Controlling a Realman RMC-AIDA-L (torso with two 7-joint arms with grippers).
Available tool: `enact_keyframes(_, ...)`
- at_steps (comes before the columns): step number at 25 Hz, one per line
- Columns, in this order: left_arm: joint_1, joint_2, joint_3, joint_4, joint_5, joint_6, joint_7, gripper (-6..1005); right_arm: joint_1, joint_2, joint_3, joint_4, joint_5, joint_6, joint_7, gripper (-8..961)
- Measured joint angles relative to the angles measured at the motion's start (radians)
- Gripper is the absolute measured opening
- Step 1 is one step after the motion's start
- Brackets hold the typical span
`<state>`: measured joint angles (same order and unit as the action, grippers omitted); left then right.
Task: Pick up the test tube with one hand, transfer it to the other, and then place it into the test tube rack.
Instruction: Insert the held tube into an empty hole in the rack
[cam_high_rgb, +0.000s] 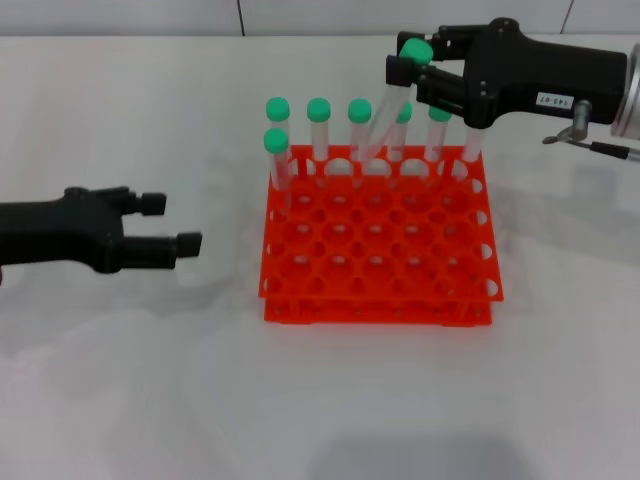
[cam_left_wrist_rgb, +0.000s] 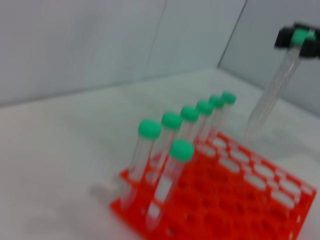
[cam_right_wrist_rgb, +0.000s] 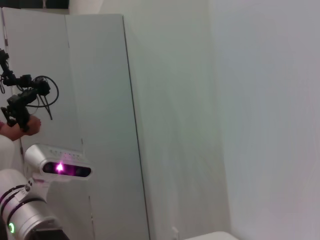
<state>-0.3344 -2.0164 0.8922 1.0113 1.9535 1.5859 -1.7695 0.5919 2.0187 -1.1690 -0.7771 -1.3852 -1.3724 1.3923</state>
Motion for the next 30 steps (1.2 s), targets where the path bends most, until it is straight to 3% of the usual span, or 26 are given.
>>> enact_keyframes(6, -0.002, 0.016, -0.002, -0.006, 0.066, 0.003, 0.027, 880, 0.012, 0.002, -0.012, -0.001, 0.001, 0.014, 0.027, 266)
enact_keyframes(21, -0.01, 0.016, -0.026, -0.01, 0.076, 0.014, 0.095, 879, 0.056, 0.004, -0.088, -0.001, 0.003, 0.123, 0.076, 266)
enact_keyframes(30, -0.01, 0.016, -0.02, -0.013, 0.076, 0.026, 0.098, 879, 0.063, 0.008, -0.21, -0.009, 0.039, 0.257, 0.065, 266)
